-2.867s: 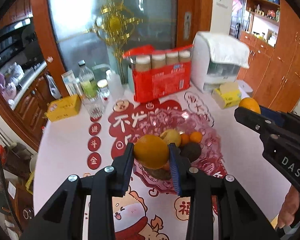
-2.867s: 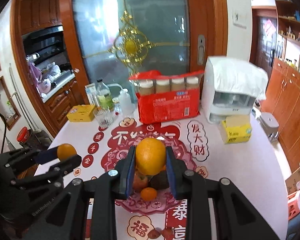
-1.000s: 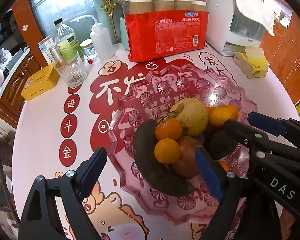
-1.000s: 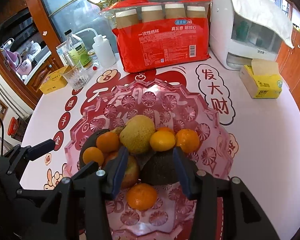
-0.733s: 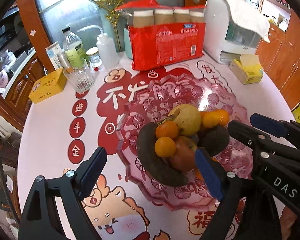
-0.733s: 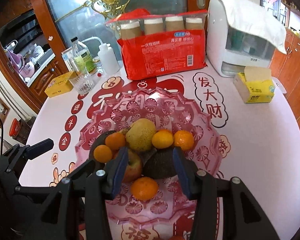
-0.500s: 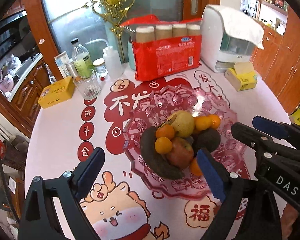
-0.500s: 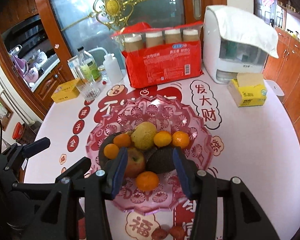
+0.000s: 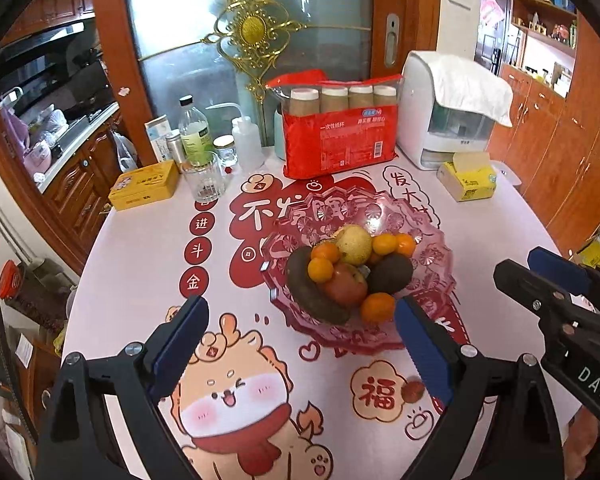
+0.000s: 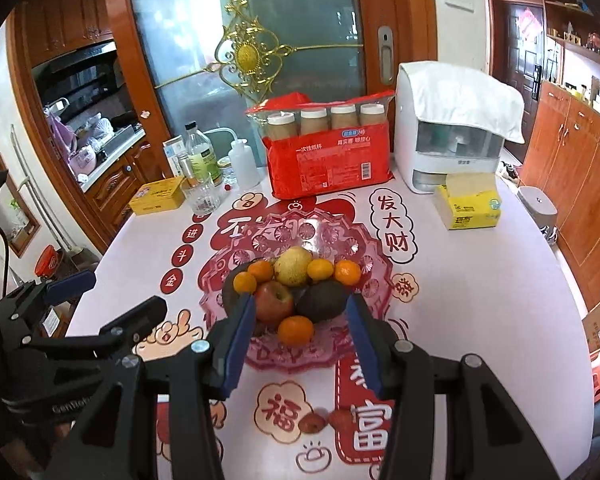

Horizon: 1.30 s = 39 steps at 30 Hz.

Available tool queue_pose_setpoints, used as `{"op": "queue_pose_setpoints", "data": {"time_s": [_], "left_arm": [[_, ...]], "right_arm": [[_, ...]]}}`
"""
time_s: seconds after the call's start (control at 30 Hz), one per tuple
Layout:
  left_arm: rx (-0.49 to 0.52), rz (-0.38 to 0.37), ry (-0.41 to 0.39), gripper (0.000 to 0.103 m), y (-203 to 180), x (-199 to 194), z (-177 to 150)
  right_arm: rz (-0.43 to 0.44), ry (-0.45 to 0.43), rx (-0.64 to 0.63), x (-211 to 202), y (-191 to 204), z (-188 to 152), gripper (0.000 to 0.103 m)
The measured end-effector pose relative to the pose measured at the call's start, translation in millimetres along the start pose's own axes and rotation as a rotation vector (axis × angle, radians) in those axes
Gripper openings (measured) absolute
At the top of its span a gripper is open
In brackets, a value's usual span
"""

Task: Organize fruits
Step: 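Withdraw both tools from the bowl toward the two lychees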

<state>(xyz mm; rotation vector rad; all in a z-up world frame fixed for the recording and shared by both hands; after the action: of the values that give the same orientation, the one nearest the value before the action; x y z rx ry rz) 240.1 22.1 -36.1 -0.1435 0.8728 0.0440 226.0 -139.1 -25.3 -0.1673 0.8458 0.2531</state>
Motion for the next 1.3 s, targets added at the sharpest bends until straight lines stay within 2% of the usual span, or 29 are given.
{"op": "queue_pose_setpoints", "data": {"time_s": [0.27, 0.47, 0.7, 0.9, 1.03, 1.3], "left_arm": [[-0.003, -0.005, -0.053, 0.094, -11, -36, -32], [-0.009, -0.013, -0.047, 0.095, -18, -34, -57], [0.001, -0.039, 0.017, 0.095, -25, 2, -98], [0.044, -0.061, 0.055, 0.095, -32, 43, -134], [0.053, -0.102, 0.095, 0.095, -39, 71, -156], [0.035, -0.126, 0.141, 0.087, -46, 108, -171]], "right_arm": [[0.0, -0.034, -0.027, -36, -2, -26, 0.048], [0.0, -0.015, -0.04, -36, -6, -53, 0.048], [-0.01, 0.022, -0.058, -14, -11, -93, 0.048], [0.004, 0.072, -0.051, 21, -15, -133, 0.048], [0.016, 0.12, -0.041, 50, -18, -163, 0.048], [0.068, 0.154, -0.062, 86, -17, -188, 0.043]]}}
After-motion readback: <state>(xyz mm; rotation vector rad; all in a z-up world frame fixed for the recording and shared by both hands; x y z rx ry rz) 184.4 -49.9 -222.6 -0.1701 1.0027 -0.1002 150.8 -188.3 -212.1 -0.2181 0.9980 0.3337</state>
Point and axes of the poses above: each gripper's, at about its wrist camera, not at the fingertips, and x roughly the way its jaws point, y to its left, z to its top, the point moved 10 cm from there along x, roughly the way its jaws point, and after that the axes turned 12 degrees about -x, right-handed, at the moved point
